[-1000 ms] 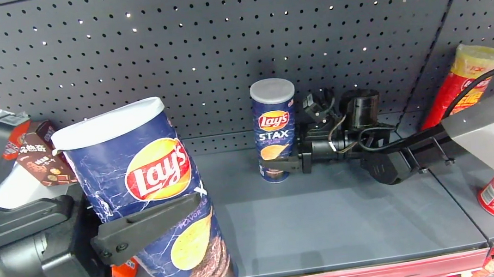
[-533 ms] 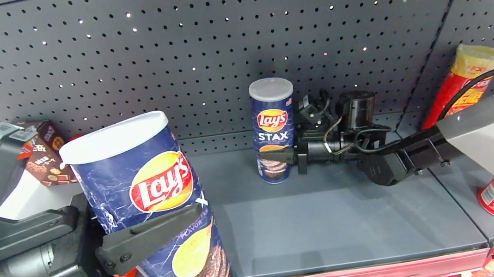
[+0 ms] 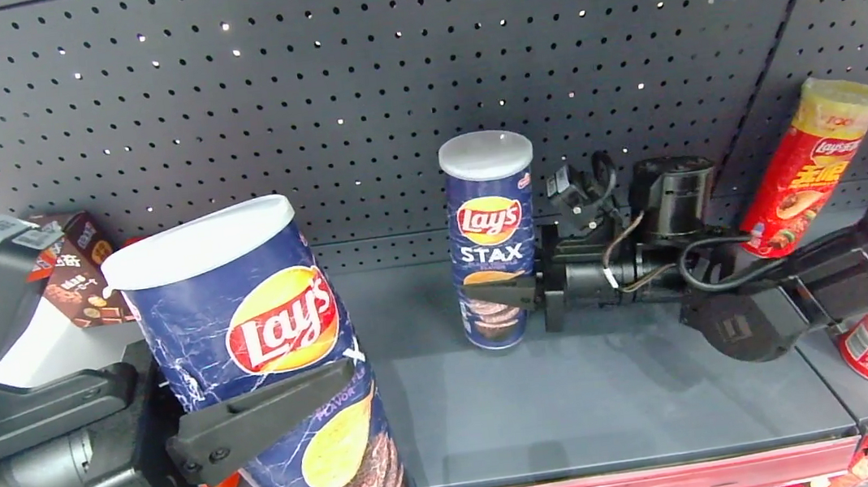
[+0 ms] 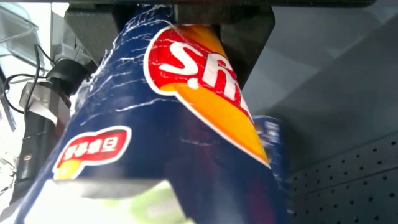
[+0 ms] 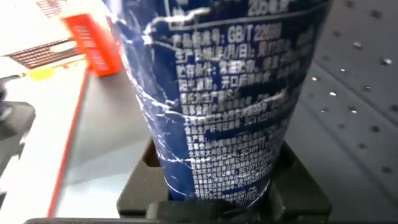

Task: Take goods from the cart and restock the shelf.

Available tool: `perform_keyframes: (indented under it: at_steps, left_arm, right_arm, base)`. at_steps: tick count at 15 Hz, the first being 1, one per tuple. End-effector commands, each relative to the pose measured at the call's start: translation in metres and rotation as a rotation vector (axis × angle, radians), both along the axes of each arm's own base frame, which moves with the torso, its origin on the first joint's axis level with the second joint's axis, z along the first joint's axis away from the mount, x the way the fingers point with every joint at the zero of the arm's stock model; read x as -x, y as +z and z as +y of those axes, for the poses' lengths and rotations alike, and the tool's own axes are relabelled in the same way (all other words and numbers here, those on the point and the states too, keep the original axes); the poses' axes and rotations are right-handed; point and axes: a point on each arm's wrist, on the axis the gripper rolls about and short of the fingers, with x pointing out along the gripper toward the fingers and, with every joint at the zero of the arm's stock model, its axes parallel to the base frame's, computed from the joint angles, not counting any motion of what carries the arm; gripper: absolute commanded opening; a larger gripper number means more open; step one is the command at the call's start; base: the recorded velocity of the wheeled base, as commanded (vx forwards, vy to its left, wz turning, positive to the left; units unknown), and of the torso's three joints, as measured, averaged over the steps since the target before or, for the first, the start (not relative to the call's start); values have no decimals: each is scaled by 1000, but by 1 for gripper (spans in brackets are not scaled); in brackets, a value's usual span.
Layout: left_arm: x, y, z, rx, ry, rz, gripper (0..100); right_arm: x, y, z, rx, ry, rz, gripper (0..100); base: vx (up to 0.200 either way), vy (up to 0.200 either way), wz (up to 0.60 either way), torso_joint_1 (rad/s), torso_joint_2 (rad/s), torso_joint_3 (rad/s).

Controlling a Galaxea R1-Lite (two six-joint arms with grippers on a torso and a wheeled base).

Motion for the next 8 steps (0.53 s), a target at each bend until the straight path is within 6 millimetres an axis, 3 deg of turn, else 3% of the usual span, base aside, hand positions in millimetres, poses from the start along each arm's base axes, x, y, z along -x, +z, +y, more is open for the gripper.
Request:
perform_keyframes:
  at_steps: [1, 5, 8]
  left_arm:
    - [0, 0, 0, 1, 0, 0, 0]
    - [0, 0, 0, 1, 0, 0, 0]
    - [0, -1, 0, -1, 2, 3, 0]
  right_arm:
    - [46, 7, -12, -25, 33, -48, 0]
    - [79, -26, -16, -12, 79, -24, 0]
    - [84, -45, -14, 8, 93, 4, 0]
  base:
    - [0, 0, 0, 0, 0, 0]
    - [0, 0, 0, 0, 0, 0]
    - [0, 0, 0, 0, 0, 0]
